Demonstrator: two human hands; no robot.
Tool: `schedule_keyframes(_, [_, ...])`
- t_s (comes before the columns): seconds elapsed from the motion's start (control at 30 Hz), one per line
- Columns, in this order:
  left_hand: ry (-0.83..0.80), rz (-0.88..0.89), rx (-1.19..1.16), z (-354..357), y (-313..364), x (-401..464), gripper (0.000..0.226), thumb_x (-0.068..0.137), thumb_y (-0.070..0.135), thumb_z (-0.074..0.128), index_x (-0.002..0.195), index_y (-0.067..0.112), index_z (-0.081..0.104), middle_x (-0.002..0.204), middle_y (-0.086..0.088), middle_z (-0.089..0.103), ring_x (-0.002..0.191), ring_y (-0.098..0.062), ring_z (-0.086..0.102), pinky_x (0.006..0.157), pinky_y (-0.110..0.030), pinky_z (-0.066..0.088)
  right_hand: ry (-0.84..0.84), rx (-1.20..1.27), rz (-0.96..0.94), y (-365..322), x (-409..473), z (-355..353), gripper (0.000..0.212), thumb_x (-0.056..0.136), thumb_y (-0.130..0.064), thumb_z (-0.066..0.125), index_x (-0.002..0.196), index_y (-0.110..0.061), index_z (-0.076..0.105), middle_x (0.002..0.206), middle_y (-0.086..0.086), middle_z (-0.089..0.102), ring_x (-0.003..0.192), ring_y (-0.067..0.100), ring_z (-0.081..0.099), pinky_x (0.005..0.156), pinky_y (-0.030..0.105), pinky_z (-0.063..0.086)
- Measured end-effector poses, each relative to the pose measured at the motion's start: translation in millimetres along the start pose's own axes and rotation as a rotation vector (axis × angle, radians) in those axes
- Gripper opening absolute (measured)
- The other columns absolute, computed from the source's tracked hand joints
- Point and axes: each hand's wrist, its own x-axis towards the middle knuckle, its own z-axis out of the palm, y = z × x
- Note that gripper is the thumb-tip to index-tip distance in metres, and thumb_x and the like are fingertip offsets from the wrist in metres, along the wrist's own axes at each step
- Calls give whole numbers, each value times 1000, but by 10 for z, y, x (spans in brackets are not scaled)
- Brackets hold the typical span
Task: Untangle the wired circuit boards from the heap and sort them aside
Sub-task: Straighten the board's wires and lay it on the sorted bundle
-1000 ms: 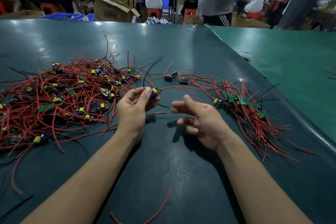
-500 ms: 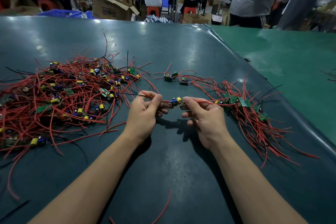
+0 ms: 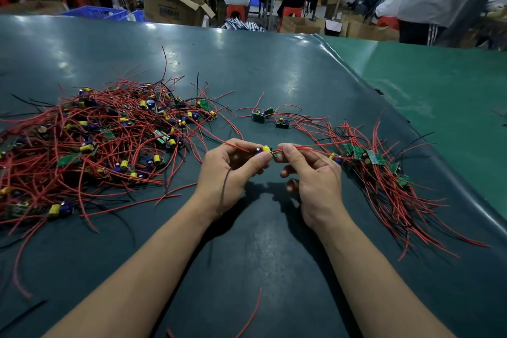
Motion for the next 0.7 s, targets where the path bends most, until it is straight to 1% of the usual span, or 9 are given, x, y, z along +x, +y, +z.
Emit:
schedule_keyframes(0.1, [20,-9,-33,-18,-12,9,13,81,1,74,92,-1,67,71,-4,73,65,-14,69,65,-22,56,62,8,-26,-11,30,-42,16,92,-18,66,78,-15,75,72,1,73,54,7,54,39,19,37])
schedule_keyframes(0.17, [23,-20,-48,-20,-14,14,16,81,1,73,95,-4,66,73,-6,73,66,-14,69,66,-23,56,118,50,-32,-22,79,-71,18,93,-17,65,78,-13,73,69,0,71,51,6,51,38,19,35])
schedule_keyframes(0.23, [53,-34,-82,-29,-7,33,21,82,0,72,99,-9,65,75,-8,72,65,-12,68,66,-21,55,200,116,-33,-43,150,-99,19,94,-15,63,77,-11,71,64,-2,68,47,6,48,36,17,33])
schedule_keyframes(0.33, [77,-31,-103,-41,-7,58,23,82,-1,72,101,-10,63,79,-12,70,65,-11,67,67,-20,55,317,211,-35,-46,225,-145,21,95,-13,62,75,-10,69,60,-3,65,44,5,44,35,17,31])
schedule_keyframes(0.47, [107,-16,-97,-33,-16,39,20,82,-3,72,100,-8,65,79,-9,71,66,-11,67,67,-20,54,383,279,-55,-17,233,-165,24,95,-11,62,72,-10,68,57,-4,64,43,4,44,35,17,31])
schedule_keyframes(0.6, [142,8,-46,-23,-20,15,15,81,-2,74,95,1,68,75,2,74,69,-9,68,68,-18,54,414,329,-53,22,187,-130,24,96,-12,60,73,-8,68,56,-3,63,41,4,42,36,17,31])
schedule_keyframes(0.67, [182,16,-32,-26,-21,-4,14,81,2,74,93,6,68,76,2,74,71,-9,68,69,-21,54,446,346,-54,33,195,-134,26,97,-15,58,74,-8,67,56,-2,62,41,5,42,35,17,31])
schedule_keyframes(0.7, [234,17,-30,-43,-26,-2,13,82,4,74,93,7,68,78,0,73,71,-10,67,70,-26,55,476,366,-58,30,207,-157,27,98,-16,56,75,-7,66,55,-1,60,40,6,42,35,17,30])
